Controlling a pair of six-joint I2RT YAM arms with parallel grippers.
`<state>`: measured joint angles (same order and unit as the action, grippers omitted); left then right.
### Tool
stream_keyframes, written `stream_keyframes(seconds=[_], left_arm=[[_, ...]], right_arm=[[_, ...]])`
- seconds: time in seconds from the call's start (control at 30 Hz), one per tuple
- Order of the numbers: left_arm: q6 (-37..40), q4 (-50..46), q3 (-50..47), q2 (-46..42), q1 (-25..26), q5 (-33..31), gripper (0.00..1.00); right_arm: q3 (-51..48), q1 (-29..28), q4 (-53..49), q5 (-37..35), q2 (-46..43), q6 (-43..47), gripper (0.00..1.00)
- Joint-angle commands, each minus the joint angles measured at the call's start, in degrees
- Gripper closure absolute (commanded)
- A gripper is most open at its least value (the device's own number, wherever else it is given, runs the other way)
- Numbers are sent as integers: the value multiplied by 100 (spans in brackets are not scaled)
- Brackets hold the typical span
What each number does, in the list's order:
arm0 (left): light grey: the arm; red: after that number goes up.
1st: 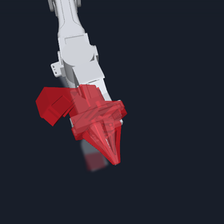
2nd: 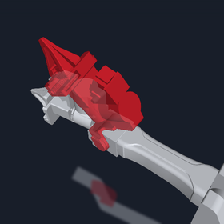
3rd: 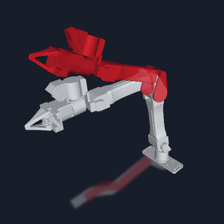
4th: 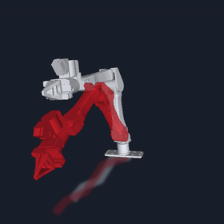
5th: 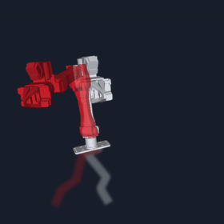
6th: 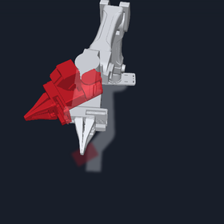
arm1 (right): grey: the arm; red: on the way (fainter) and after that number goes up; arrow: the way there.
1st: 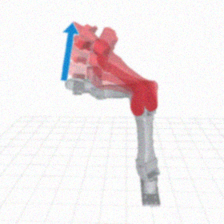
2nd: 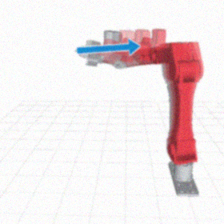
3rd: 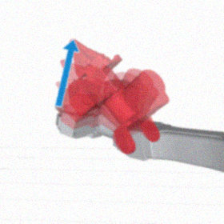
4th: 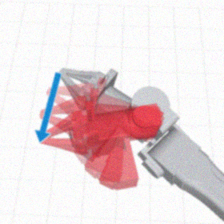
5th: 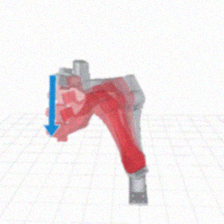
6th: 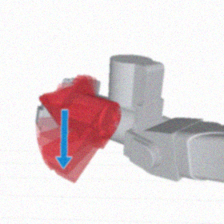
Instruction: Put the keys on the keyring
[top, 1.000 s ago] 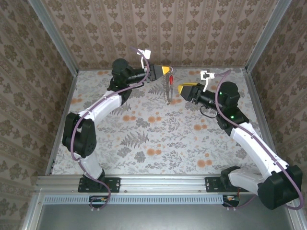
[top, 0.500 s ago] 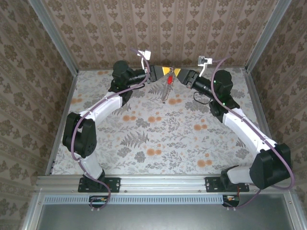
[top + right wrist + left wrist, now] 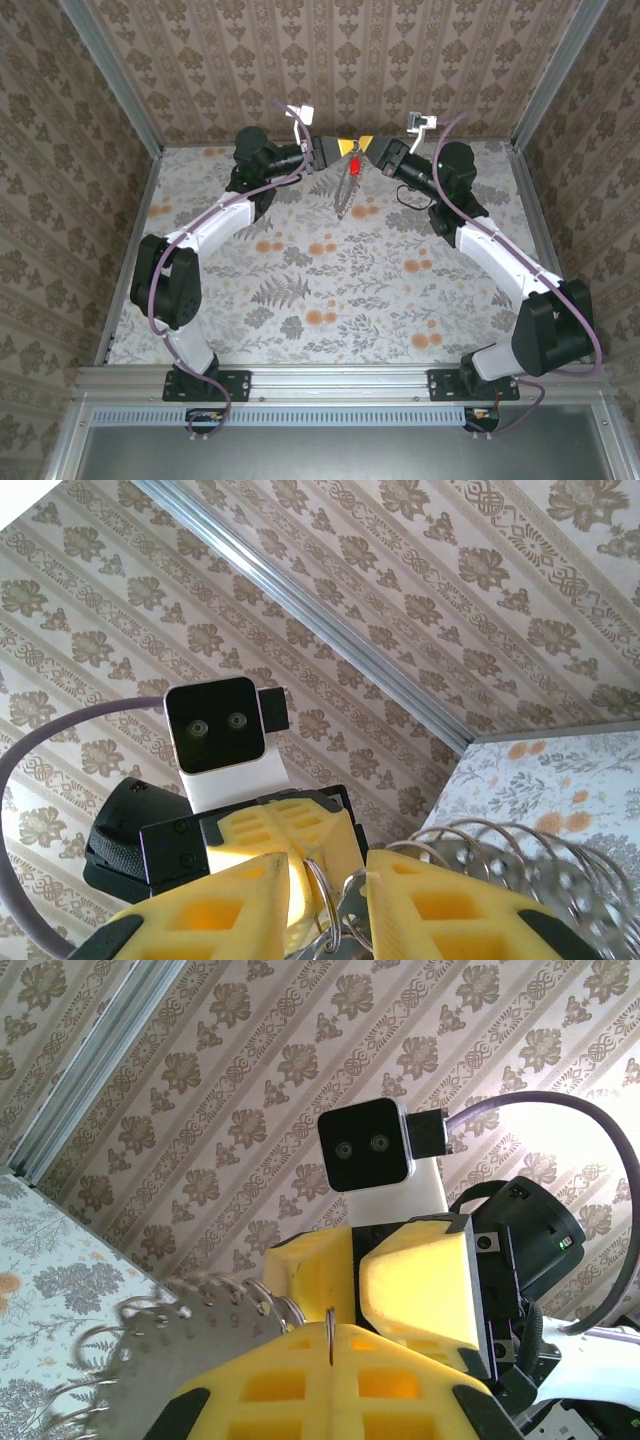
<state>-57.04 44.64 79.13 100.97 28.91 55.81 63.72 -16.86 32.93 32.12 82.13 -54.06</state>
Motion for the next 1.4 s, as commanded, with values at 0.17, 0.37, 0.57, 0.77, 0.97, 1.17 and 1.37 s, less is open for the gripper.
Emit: stream_keyframes(seconds=[0.17,0.37,0.57,0.77,0.97,1.17,1.37], left_arm=[[-55,379,49,-174,45,-61,100],[-46,369,50,-165,45,-75,100],[-53,368,52,-162,54,-77,100],[-43,370,50,-167,53,-76,100],[-44,370,41,-165,54,-77,100],[-44,370,32,-173,54,-79,100],[3,317,55,-174,45,-31,100]], right_arm=[[237,-17,318,245,76,-112,74],[212,-58,302,308,40,-87,75],[212,-111,265,350,85,-56,74],[211,-144,265,355,141,-46,74],[220,-149,201,335,128,14,80],[211,-120,87,262,74,125,84],[352,-39,-87,422,107,239,100]])
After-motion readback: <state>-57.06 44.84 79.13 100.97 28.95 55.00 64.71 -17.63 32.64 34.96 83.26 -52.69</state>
